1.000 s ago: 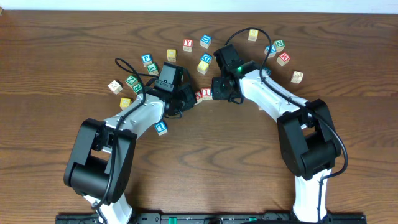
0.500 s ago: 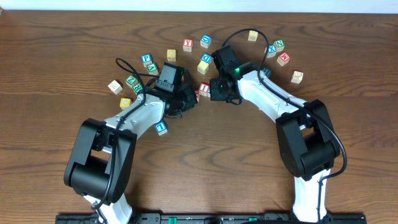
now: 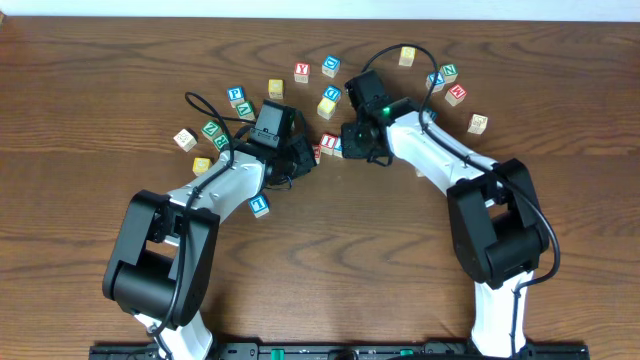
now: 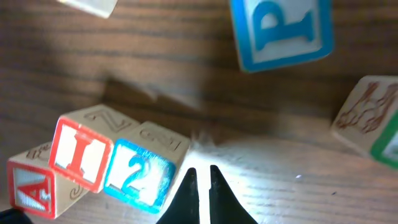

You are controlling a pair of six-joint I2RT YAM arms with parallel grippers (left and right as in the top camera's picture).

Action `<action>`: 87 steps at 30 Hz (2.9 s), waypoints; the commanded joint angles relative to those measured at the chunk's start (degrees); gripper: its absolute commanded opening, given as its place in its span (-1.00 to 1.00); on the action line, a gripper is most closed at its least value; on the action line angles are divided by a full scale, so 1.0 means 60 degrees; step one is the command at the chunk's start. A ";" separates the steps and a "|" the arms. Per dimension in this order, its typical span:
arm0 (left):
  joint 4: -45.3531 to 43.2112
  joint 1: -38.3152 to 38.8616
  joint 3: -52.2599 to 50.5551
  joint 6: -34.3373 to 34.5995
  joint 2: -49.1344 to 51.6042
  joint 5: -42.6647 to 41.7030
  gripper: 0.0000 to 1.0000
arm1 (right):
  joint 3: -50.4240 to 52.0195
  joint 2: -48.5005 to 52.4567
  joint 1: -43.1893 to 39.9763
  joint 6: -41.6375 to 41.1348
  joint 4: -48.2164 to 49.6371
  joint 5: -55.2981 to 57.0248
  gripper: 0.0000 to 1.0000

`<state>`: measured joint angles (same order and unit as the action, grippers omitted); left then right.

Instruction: Spell out AI2

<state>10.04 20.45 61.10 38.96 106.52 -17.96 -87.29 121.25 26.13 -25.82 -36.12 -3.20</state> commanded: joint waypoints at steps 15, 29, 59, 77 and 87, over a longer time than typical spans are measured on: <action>-0.0055 -0.0047 -0.0087 -0.0127 0.0124 0.1115 -0.85 | 0.0073 0.0127 -0.0106 0.0393 0.0936 0.0193 -0.95; 0.0317 -0.0317 -0.0080 -0.0572 -0.0535 0.1147 -0.85 | -0.0025 0.0127 -0.0131 0.0568 0.2244 -0.0641 -0.83; 0.3967 -0.2441 -0.0084 -0.1020 -0.4160 0.1184 -0.85 | -0.1421 0.1508 0.0539 -0.0259 0.2619 -0.0470 -0.95; 0.4040 -0.2568 -0.0084 -0.0940 -0.4160 0.1934 -0.85 | -0.2444 0.1271 0.0645 0.1290 0.1610 -0.1552 -0.85; 0.4218 -0.3351 -0.0084 -0.0510 -0.4160 0.1974 -0.85 | -0.2441 0.1279 0.1362 0.1479 0.1093 -0.1596 -0.87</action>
<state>34.76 1.67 60.84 34.94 81.34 -7.29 -101.19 130.13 32.62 -18.79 -28.58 -12.03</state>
